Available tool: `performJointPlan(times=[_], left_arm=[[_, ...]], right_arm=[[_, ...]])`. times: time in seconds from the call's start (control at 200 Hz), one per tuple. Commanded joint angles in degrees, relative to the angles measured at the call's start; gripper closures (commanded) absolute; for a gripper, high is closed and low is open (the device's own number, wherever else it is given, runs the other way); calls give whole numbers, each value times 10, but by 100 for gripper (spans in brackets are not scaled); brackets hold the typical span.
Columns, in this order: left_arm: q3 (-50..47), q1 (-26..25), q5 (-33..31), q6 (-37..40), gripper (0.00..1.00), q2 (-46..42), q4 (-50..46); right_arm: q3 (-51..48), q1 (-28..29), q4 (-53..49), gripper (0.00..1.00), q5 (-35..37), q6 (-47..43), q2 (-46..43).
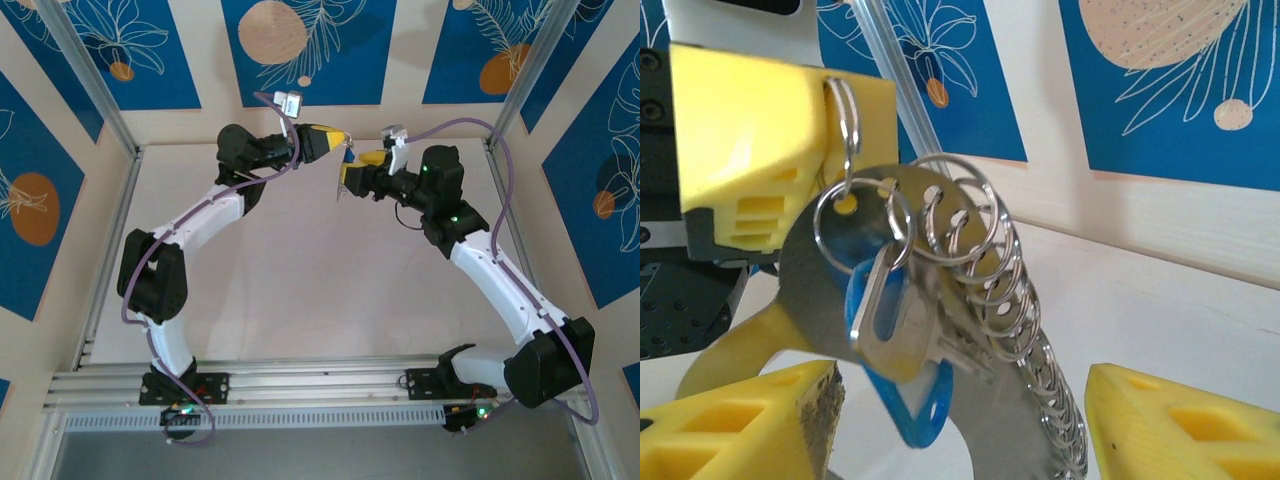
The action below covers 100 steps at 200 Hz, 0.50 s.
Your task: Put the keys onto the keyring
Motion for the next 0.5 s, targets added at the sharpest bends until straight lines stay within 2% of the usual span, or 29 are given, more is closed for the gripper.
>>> performJointPlan(times=[0.0, 0.11, 0.355, 0.465, 0.495], left_arm=[[25, -5, 7, -5, 100, 0, 32], [26, -6, 6, -5, 100, 1, 32], [24, -6, 5, -6, 100, 0, 36], [20, -5, -3, -5, 100, 0, 39], [18, -5, -7, -5, 100, -2, 40]], right_arm=[[23, -5, 14, 36, 0, -12, 5], [27, -5, 16, 45, -13, -12, 10], [25, -3, 16, 84, -57, -18, 10], [27, 3, 15, 99, -68, -17, 14], [28, 5, 14, 100, -68, -16, 16]])
